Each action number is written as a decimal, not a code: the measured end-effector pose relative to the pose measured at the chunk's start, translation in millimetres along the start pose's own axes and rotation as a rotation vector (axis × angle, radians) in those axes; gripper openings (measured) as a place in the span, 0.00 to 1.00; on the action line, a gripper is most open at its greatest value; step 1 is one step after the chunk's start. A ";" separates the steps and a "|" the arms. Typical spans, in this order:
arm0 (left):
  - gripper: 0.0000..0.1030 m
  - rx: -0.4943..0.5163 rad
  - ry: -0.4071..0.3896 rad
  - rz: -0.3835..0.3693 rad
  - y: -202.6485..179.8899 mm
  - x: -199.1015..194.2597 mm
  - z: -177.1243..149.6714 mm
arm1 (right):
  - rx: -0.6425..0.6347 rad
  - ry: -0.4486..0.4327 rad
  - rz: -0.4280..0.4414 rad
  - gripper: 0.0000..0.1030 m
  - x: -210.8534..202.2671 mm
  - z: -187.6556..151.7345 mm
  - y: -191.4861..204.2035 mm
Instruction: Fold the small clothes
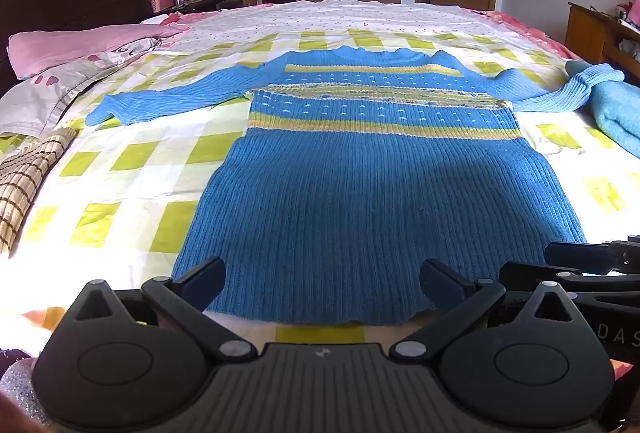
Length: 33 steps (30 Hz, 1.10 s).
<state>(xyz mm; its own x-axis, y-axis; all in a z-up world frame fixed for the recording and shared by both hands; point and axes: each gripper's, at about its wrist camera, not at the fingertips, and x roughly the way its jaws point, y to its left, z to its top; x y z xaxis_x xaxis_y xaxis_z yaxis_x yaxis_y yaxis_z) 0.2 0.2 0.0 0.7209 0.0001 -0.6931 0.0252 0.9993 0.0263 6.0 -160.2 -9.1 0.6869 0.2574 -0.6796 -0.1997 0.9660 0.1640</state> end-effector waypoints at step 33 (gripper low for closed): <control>1.00 -0.006 0.024 0.000 -0.9 6.2 -2.8 | 0.011 0.025 0.001 0.45 3.5 0.7 0.1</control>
<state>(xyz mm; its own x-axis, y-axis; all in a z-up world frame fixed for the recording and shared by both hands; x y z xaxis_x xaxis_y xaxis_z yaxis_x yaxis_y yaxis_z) 2.7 -0.6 -6.4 0.7044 0.0006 -0.7098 0.0213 0.9995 0.0220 8.9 -159.2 -10.9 0.6693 0.2574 -0.6969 -0.1921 0.9661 0.1723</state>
